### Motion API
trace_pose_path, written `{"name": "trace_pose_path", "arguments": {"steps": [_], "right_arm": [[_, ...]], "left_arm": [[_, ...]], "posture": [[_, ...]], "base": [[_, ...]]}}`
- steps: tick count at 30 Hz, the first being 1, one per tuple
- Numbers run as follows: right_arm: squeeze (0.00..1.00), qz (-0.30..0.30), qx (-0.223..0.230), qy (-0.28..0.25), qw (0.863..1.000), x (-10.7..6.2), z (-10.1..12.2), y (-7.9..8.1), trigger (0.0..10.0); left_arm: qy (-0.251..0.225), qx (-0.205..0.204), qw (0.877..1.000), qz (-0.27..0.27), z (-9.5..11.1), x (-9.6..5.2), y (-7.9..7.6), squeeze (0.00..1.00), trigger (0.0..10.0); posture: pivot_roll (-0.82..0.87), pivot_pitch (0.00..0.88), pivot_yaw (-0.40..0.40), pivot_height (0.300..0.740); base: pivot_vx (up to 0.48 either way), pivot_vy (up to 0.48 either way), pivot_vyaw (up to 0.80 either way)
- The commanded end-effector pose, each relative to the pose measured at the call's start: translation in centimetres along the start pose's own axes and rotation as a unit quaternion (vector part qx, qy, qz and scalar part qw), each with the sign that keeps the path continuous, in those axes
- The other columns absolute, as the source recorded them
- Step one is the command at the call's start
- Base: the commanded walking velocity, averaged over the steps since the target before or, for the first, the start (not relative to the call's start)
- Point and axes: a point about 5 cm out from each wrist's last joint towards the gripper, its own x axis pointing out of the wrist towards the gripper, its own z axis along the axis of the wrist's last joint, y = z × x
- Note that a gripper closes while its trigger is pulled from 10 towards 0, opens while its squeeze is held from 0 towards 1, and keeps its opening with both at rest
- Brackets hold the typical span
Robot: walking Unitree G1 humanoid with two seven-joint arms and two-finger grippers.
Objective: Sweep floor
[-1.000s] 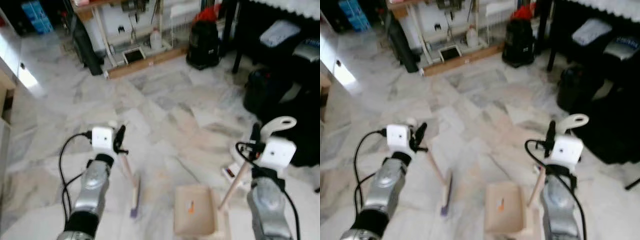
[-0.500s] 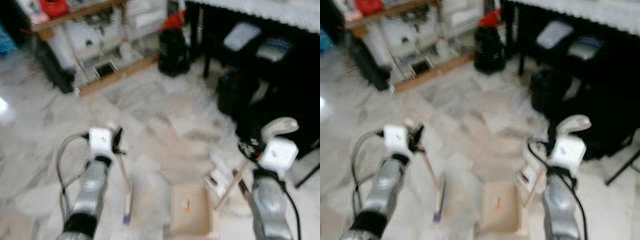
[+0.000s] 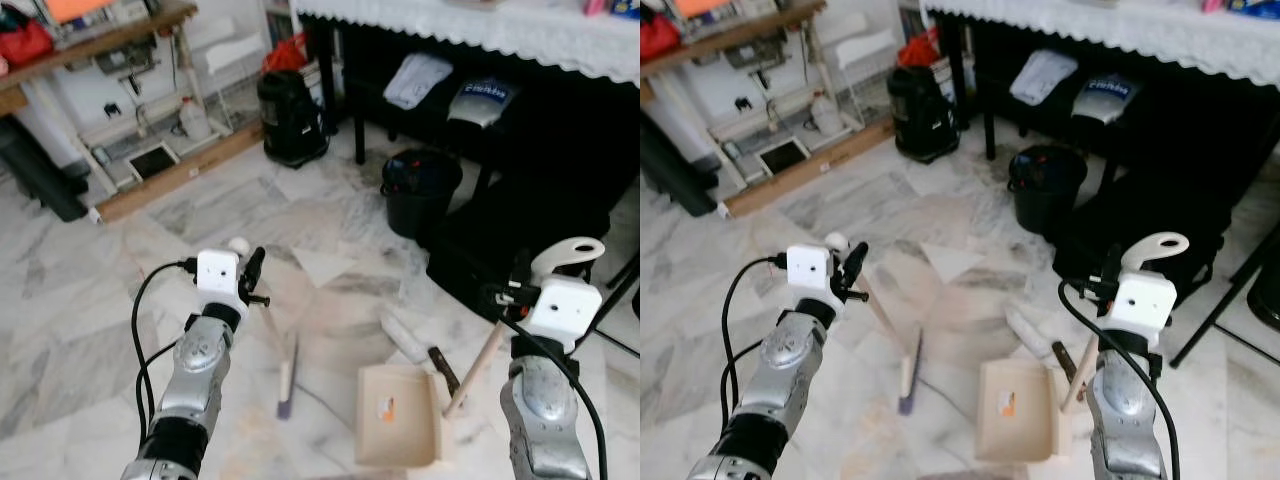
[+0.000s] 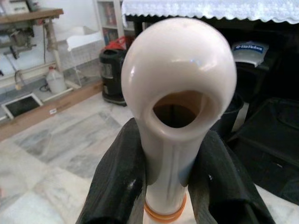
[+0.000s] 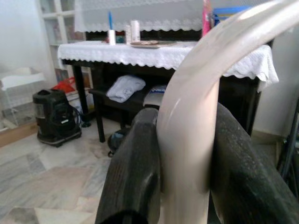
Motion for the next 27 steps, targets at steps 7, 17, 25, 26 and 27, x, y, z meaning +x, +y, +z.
{"name": "trace_pose_path", "arguments": {"steps": [7, 17, 25, 26, 27], "right_arm": [[0.00, 0.014, -0.001, -0.023, 1.000, 0.12, 0.94, 0.63, 10.0], [0.00, 0.009, 0.002, -0.023, 1.000, 0.17, 0.95, 0.52, 10.0], [0.00, 0.007, -0.012, -0.022, 1.000, 0.19, 0.94, 0.45, 10.0], [0.00, 0.008, -0.013, -0.023, 1.000, 0.20, 0.94, 0.47, 10.0], [0.00, 0.010, -0.014, -0.024, 1.000, 0.19, 0.95, 0.50, 10.0]], "left_arm": [[-0.014, 0.022, 1.000, 0.017, 0.65, -0.02, 1.10, 0.00, 10.0], [-0.014, 0.021, 1.000, 0.018, 0.65, -0.01, 1.05, 0.00, 10.0], [-0.013, 0.022, 0.999, 0.019, 0.63, -0.02, 1.06, 0.00, 10.0], [-0.013, 0.022, 0.999, 0.019, 0.63, -0.01, 1.07, 0.00, 10.0], [-0.013, 0.022, 0.999, 0.019, 0.64, -0.01, 1.08, 0.00, 10.0]], "posture": [[-0.08, 0.082, 0.099, 0.740], [-0.08, 0.082, 0.098, 0.740], [-0.08, 0.082, 0.098, 0.740], [-0.08, 0.082, 0.098, 0.740], [-0.08, 0.082, 0.098, 0.740]], "base": [[0.000, -0.151, 0.00], [0.000, -0.262, 0.35], [0.000, -0.260, 0.00], [0.000, -0.262, 0.47], [0.000, -0.259, 0.61]]}}
